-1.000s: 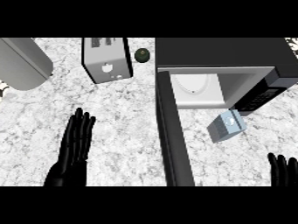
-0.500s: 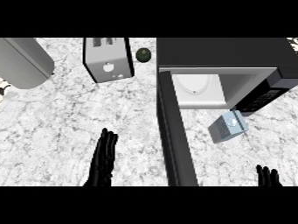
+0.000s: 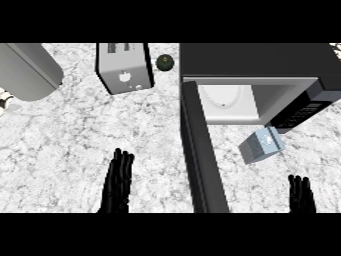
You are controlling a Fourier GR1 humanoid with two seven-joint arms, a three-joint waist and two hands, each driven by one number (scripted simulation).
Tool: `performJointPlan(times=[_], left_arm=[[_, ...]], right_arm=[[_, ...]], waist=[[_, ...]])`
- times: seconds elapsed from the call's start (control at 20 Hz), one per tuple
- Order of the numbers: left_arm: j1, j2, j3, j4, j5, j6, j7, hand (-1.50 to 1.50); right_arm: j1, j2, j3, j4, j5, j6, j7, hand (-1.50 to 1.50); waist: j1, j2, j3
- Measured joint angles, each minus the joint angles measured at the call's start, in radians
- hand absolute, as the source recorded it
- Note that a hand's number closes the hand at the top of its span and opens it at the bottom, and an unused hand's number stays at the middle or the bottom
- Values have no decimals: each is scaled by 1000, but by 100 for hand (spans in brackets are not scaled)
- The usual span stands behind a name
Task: Pick up the milk, place it into the microwave and close the microwave
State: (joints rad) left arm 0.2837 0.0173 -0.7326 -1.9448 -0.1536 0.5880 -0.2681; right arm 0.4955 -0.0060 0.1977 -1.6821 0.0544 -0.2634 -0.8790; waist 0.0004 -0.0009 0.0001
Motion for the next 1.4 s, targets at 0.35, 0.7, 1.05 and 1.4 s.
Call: performJointPlan(times=[0.35,0.7,1.05,1.4], left_arm=[[21,19,-11,-3,30,-4,-27,-150],[99,83,-39,-4,97,-32,-99,-150],[176,181,-20,-62,177,-65,-163,-150],[219,245,23,-73,249,-107,-222,-150]], right_arm=[[-130,-23,-109,185,-49,20,-44,-150],[-341,-12,-205,402,-44,-24,-55,-150],[-470,-33,-299,578,-56,-39,-100,-150],[-627,-66,-414,824,-101,-17,-184,150]], waist=[[3,0,0],[7,1,0],[6,1,0],[11,2,1]])
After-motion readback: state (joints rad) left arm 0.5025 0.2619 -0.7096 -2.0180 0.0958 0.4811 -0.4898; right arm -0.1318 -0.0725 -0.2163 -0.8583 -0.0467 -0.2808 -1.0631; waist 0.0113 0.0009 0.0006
